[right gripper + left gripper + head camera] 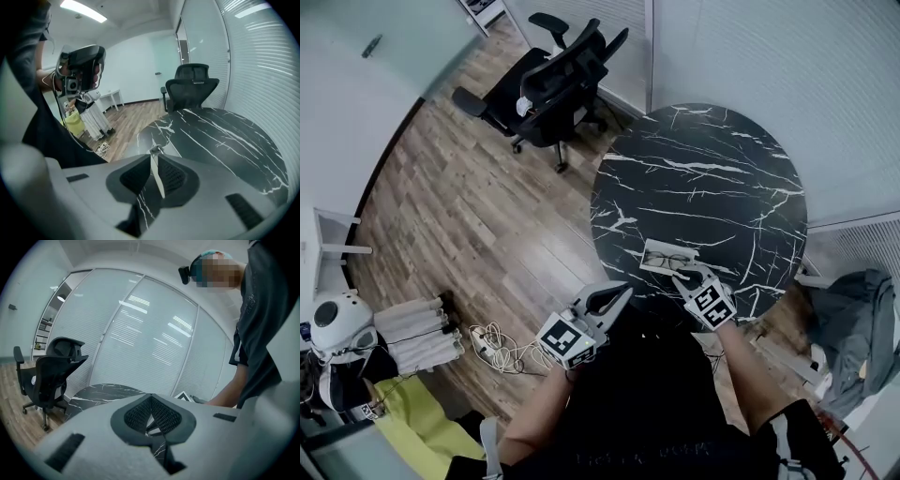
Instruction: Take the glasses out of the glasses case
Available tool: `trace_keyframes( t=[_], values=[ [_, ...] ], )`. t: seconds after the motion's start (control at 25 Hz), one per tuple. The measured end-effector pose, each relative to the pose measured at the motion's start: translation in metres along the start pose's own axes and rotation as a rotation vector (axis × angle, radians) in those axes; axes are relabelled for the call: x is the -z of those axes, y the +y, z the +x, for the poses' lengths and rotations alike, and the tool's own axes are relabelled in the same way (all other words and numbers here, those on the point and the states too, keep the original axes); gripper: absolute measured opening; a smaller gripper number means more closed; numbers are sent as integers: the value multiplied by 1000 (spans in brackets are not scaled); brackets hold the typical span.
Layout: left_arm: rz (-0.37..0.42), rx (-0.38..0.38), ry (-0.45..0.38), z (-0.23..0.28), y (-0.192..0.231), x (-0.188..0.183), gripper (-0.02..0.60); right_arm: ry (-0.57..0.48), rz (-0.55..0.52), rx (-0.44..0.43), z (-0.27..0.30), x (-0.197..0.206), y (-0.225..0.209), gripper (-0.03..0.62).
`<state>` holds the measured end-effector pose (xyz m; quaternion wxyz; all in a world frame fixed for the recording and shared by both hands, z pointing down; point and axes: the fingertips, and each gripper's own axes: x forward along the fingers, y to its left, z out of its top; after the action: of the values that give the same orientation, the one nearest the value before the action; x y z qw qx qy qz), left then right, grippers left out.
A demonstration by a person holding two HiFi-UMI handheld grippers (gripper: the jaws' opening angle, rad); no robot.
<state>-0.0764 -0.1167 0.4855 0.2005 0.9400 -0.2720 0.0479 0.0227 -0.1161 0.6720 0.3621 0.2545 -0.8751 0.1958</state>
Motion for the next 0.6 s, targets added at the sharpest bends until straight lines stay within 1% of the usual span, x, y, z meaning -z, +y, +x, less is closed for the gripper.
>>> trace_keyframes(
  t=[0.2,0.36,0.6],
  values=[
    [-13,-10,1,-5,3,4,18,60,-42,25,15,9,-4,34],
    [-18,-16,9,-7,5,10,18,79,-69,39,26,8,-9,33],
    [-33,-13,30,-4,5,18,18,139,-82,59,40,13,-18,34]
  ],
)
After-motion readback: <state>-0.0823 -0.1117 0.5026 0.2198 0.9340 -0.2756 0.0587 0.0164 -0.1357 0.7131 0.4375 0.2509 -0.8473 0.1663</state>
